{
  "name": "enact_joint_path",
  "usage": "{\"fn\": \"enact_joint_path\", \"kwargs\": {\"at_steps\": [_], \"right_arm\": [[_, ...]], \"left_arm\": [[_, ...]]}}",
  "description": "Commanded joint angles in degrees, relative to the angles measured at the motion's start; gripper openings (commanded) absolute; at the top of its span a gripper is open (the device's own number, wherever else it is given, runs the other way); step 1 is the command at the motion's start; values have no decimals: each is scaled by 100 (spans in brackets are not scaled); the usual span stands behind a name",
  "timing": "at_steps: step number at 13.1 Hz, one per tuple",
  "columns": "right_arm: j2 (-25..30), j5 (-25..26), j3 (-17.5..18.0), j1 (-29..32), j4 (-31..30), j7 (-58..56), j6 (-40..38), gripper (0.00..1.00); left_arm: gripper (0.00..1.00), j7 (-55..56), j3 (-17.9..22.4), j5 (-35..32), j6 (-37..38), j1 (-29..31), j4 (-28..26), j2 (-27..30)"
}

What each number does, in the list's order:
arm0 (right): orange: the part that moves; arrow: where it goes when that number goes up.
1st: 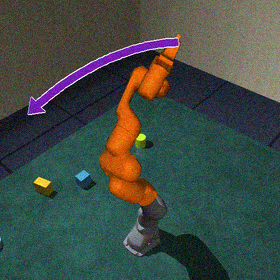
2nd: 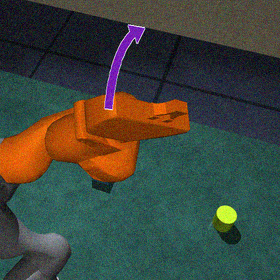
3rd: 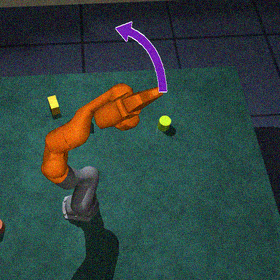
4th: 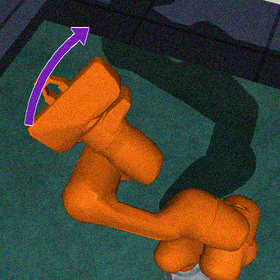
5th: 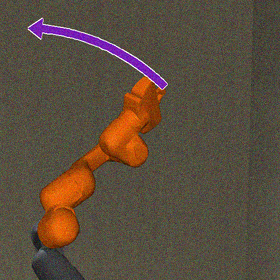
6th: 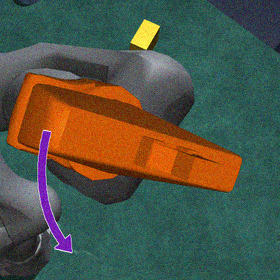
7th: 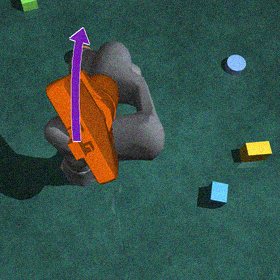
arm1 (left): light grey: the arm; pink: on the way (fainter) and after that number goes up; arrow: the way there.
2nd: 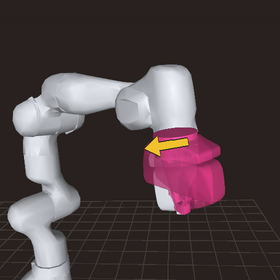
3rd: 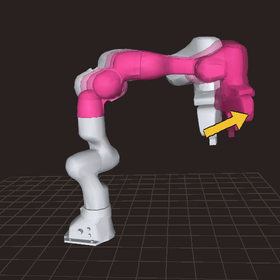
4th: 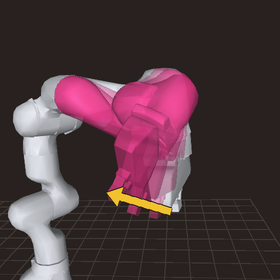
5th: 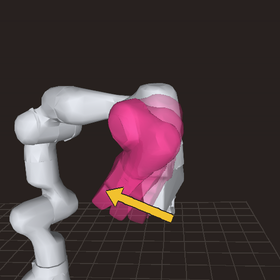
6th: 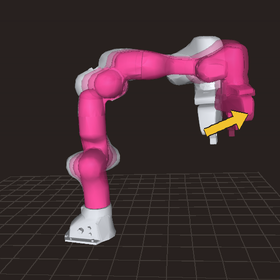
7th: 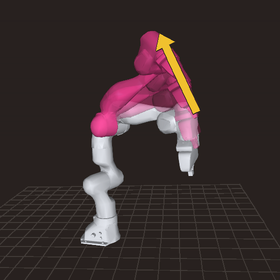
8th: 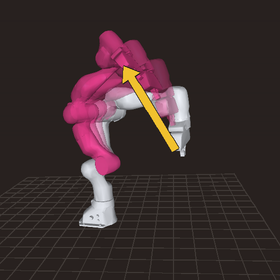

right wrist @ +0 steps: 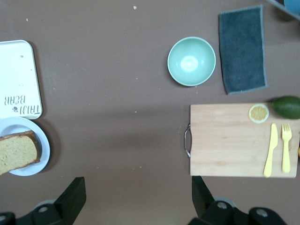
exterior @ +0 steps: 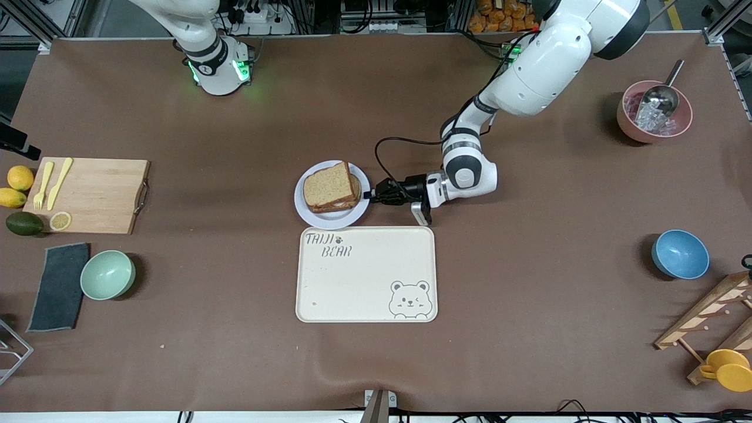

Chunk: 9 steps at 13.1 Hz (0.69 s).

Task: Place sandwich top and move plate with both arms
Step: 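Slide the plate with the left gripper onto the bear tray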

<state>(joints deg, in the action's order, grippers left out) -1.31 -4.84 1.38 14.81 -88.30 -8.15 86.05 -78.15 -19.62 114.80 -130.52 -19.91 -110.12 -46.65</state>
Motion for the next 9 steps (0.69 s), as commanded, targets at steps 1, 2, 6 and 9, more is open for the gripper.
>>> {"fn": "enact_joint_path", "kwargs": {"at_steps": [1, 2, 6, 9], "right_arm": [[166, 481, 37, -520, -126, 944, -315, 100], [175, 649, 37, -740, -126, 999, -482, 100], [228, 607, 29, -936, -205, 912, -563, 100], [568, 598, -6, -901, -667, 841, -30, 100]], "left_arm": [[0, -437, -86, 271, -158, -74, 17, -249], [0, -446, -130, 271, -158, -48, -44, -205], [0, -455, -778, 279, -158, 574, -361, 33], [0, -517, -1210, 279, -158, 1015, -405, 50]]}}
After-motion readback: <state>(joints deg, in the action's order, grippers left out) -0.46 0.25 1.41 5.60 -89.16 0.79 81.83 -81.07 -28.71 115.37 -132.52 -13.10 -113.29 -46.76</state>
